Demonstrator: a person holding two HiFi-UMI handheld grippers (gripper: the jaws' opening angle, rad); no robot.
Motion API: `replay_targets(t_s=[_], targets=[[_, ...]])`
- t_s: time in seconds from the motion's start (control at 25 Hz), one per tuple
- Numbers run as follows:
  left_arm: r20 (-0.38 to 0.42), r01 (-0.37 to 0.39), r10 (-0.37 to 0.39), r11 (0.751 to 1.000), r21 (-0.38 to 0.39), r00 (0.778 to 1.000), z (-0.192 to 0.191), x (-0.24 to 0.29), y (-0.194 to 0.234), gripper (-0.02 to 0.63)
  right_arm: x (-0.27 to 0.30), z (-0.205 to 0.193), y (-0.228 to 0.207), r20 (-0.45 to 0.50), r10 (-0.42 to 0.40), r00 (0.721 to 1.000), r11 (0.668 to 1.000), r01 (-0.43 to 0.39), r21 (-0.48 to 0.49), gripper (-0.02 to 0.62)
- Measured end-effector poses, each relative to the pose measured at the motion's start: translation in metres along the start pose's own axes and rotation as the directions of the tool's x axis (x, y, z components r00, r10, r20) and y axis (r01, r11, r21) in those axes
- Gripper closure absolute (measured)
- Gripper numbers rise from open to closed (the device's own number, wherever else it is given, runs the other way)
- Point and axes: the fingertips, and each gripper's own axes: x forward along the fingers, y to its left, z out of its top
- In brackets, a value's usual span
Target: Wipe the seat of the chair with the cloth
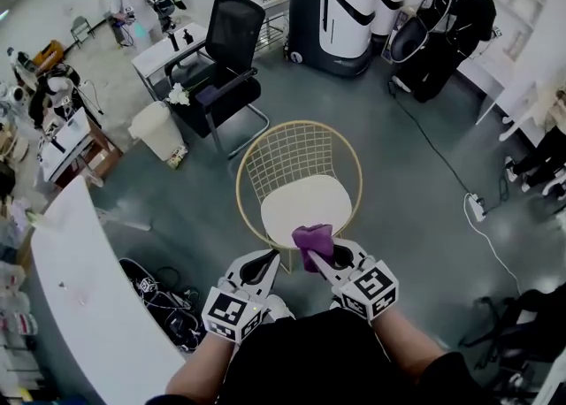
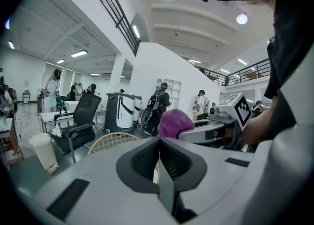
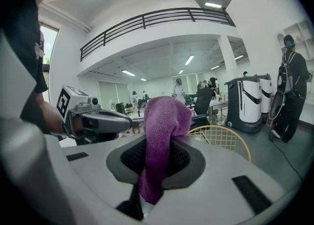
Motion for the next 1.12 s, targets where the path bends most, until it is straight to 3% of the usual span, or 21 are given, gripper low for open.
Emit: replay_targets(t_s=[0.48, 0.72, 1.12], targets=[[0.004, -0.096, 0.097, 0.995, -0.041, 0.995, -0.004, 0.033, -0.083, 0.588, -0.076, -0.024, -0.028, -0.026, 0.101, 0.995, 0.995, -0.101, -0.023, 0.522], [0.007, -0.138, 0.138, 0.990, -0.021, 0.990, -0.006, 0.043, -0.123, 0.588, -0.111, -0.031, -0.040, -0.008, 0.136, 0.991, 0.990, -0.137, -0.042, 0.523], [0.016, -0.182, 0.183, 0.983, -0.032, 0.983, -0.006, 0.048, -0.150, 0.588, -0.135, -0.035, -0.048, -0.012, 0.181, 0.983, 0.981, -0.182, -0.070, 0.523]])
